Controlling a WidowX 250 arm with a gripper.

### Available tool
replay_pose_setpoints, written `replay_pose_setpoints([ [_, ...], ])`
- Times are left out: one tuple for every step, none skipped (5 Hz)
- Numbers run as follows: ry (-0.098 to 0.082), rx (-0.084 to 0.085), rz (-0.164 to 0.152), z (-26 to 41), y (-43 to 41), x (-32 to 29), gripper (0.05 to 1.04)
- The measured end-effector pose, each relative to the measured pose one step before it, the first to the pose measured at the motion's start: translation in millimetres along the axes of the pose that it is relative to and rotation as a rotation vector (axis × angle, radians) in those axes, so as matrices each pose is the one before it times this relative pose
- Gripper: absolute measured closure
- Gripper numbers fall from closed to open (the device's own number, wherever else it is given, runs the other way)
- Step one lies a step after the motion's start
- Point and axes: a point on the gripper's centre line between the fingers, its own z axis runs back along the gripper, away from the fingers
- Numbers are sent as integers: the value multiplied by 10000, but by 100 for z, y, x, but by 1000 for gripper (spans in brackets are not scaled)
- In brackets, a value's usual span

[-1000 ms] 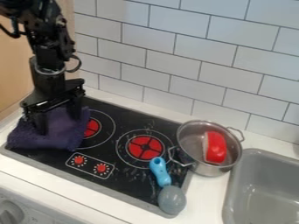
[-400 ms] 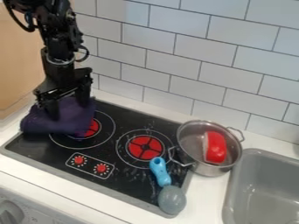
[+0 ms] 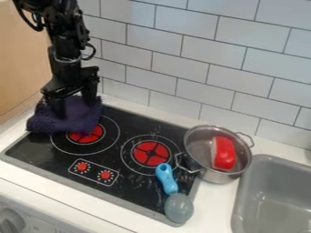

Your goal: Move the purple cloth on the left burner

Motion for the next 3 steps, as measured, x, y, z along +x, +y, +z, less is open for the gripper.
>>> replay_pose_setpoints([
  [6,-34,-93,1,-426,-211,84],
  [8,-8,-33,28,-65,-31,84],
  [-12,-49,-237,145,-554,-543,84],
])
